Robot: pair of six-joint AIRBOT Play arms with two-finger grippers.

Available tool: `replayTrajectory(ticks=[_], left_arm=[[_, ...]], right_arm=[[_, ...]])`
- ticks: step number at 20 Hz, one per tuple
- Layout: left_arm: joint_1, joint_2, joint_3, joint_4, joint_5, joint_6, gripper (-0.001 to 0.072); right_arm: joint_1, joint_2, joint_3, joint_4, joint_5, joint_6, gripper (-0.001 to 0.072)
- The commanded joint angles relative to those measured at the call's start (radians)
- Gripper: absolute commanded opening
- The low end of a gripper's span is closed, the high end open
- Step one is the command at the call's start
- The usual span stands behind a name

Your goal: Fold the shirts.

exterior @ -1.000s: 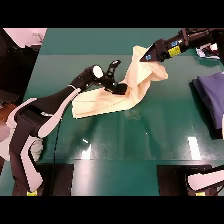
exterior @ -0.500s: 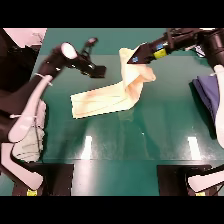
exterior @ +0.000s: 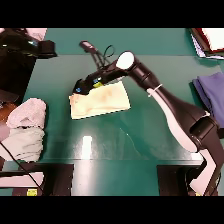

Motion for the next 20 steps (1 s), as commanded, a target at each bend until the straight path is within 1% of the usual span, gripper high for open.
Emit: replayTrajectory(ticks=[1,4,6,9,11,13,15,17,20], left_arm=[[0.066,0.058,0.000,0.010,-0.080,0.002,0.0026],[0.058,0.060,-0.015,-0.004,-0.147,0.002,0.0025],[0.031,0.060,-0.081,-0.034,-0.161,0.002,0.0025],[-0.049,0.060,-0.265,-0.099,-0.156,0.004,0.0029],[-0.118,0.060,-0.392,-0.098,-0.121,0.021,0.0432],[-0.158,0.060,-0.495,-0.097,-0.092,0.016,0.0431],[-0.166,0.078,-0.589,-0.099,-0.055,-0.020,0.0432],[-0.166,0.134,-0.702,-0.113,0.027,-0.036,0.0431],[-0.166,0.207,-0.843,-0.185,0.144,-0.032,0.0431]], right_arm=[[0.011,0.011,-0.011,-0.047,-0.011,-0.015,0.0580],[-0.123,0.131,-0.138,-0.166,0.112,-0.010,0.0580],[-0.232,0.204,-0.246,-0.187,0.171,0.006,0.0580],[-0.375,0.286,-0.408,-0.185,0.169,0.031,0.0572],[-0.445,0.325,-0.495,-0.183,0.158,0.041,0.0573],[-0.486,0.357,-0.561,-0.183,0.158,0.042,0.0572],[-0.502,0.390,-0.618,-0.183,0.146,0.041,0.0572],[-0.501,0.421,-0.665,-0.184,0.109,0.041,0.0572],[-0.500,0.447,-0.705,-0.183,0.044,0.041,0.0572]])
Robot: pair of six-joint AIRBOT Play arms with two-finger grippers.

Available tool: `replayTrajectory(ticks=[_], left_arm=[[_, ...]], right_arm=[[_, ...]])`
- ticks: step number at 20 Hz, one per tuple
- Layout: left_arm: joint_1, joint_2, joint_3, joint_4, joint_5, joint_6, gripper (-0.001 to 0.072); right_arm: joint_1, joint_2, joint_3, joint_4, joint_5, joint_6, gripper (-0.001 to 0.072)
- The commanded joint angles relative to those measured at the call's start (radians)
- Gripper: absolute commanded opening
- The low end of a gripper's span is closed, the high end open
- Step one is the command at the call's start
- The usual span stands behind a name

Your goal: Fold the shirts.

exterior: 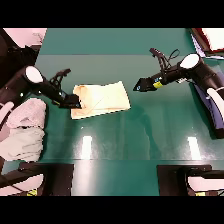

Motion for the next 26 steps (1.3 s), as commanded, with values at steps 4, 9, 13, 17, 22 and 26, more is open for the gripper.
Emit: replayTrajectory(ticks=[4,9,13,17,22,26], left_arm=[[-0.007,0.061,-0.207,-0.103,0.248,0.011,0.0432],[-0.006,0.058,-0.214,-0.184,0.342,0.087,0.0430],[-0.007,0.057,-0.214,-0.195,0.337,0.085,0.0428],[-0.006,0.058,-0.211,-0.197,0.289,0.106,0.0026],[0.007,0.081,-0.005,-0.026,-0.034,0.155,0.0025],[0.007,0.100,0.132,0.168,-0.247,0.154,0.0026]], right_arm=[[-0.011,0.031,-0.050,0.001,-0.062,0.002,0.0572],[-0.011,0.031,-0.050,0.001,-0.063,0.016,0.0572],[-0.011,0.031,-0.050,0.001,-0.063,0.018,0.0572],[-0.011,0.031,-0.050,0.001,-0.061,0.021,0.0572],[-0.024,0.039,-0.048,0.000,-0.045,0.027,0.0572],[-0.029,0.039,-0.048,-0.002,-0.024,0.027,0.0572]])
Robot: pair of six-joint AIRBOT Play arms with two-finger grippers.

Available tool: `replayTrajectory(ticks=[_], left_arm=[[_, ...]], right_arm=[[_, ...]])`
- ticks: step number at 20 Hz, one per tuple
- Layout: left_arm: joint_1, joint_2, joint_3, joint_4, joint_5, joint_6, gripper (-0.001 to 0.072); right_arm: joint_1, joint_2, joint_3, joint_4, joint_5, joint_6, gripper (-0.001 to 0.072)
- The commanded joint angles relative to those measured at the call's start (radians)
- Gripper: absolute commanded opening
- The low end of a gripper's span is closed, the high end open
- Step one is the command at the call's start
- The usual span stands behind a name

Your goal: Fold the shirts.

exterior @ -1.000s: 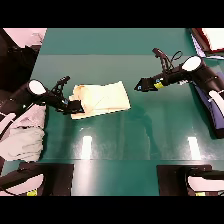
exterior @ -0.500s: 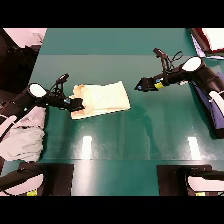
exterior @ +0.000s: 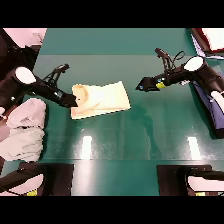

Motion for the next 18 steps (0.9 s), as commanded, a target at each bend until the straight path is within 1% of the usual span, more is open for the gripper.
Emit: replayTrajectory(ticks=[1,3,5,6,7,8,9,10,11,13,15,16,17,18], left_arm=[[0.001,0.010,0.085,0.161,-0.220,0.008,0.0026],[0.001,0.010,0.085,0.245,-0.270,0.007,0.0026],[0.001,0.010,0.085,0.330,-0.281,-0.005,0.0026],[0.001,0.010,0.085,0.350,-0.274,-0.040,0.0029],[0.001,0.010,0.085,0.348,-0.265,-0.067,0.0242],[0.001,0.010,0.085,0.340,-0.248,-0.102,0.0632],[0.001,0.010,0.085,0.323,-0.222,-0.126,0.0714],[0.001,0.010,0.085,0.313,-0.192,-0.122,0.0636],[0.001,0.010,0.086,0.298,-0.154,-0.123,0.0606],[0.001,0.010,0.094,0.216,-0.058,-0.123,0.0605],[0.001,0.010,0.095,0.068,0.031,-0.122,0.0604],[0.001,0.010,0.095,0.010,0.066,-0.121,0.0581],[0.001,0.010,0.095,-0.032,0.097,-0.113,0.0258],[0.001,0.010,0.095,-0.067,0.122,-0.076,0.0037]], right_arm=[[-0.003,0.002,0.001,-0.002,0.016,0.002,0.0572],[-0.003,0.002,0.001,-0.002,0.018,0.002,0.0572],[-0.003,0.002,0.001,-0.002,0.017,0.002,0.0572],[-0.003,0.002,0.001,-0.002,0.018,0.002,0.0572],[-0.003,0.002,0.001,-0.002,0.018,0.002,0.0574],[-0.003,0.002,0.001,0.000,0.018,0.002,0.0576],[-0.003,0.002,0.001,0.000,0.019,0.002,0.0611],[-0.003,0.001,0.001,0.002,0.018,0.002,0.0636],[-0.003,0.000,0.001,0.001,0.015,0.008,0.0636],[-0.003,-0.031,0.001,0.023,0.017,0.019,0.0636],[-0.003,-0.100,0.001,0.092,0.029,0.019,0.0636],[0.002,-0.145,0.001,0.145,0.032,0.018,0.0637],[0.009,-0.188,0.001,0.190,0.029,0.016,0.0636],[0.021,-0.232,0.001,0.236,0.016,0.015,0.0636]])
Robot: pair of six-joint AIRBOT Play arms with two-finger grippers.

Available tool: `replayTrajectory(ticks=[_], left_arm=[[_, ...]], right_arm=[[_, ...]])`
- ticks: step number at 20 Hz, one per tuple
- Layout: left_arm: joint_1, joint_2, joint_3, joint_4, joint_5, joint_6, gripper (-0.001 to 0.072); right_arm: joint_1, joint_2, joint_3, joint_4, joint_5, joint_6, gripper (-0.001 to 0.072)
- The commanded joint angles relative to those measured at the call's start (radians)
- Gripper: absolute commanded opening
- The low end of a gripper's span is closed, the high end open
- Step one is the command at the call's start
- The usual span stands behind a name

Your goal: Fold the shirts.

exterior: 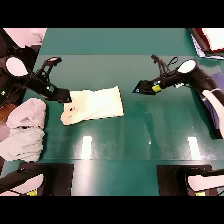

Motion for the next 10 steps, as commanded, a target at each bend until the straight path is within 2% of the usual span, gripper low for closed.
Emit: replayTrajectory(ticks=[1,9,10], left_arm=[[0.001,0.001,0.002,-0.183,0.140,0.063,0.0026],[0.001,-0.001,0.002,-0.190,0.168,0.069,0.0026],[0.001,-0.001,0.002,-0.190,0.167,0.069,0.0026]], right_arm=[[0.030,-0.135,0.006,0.156,-0.013,-0.001,0.0636],[0.236,-0.408,0.273,0.276,0.024,-0.002,0.0628],[0.250,-0.424,0.296,0.291,0.019,-0.002,0.0575]])
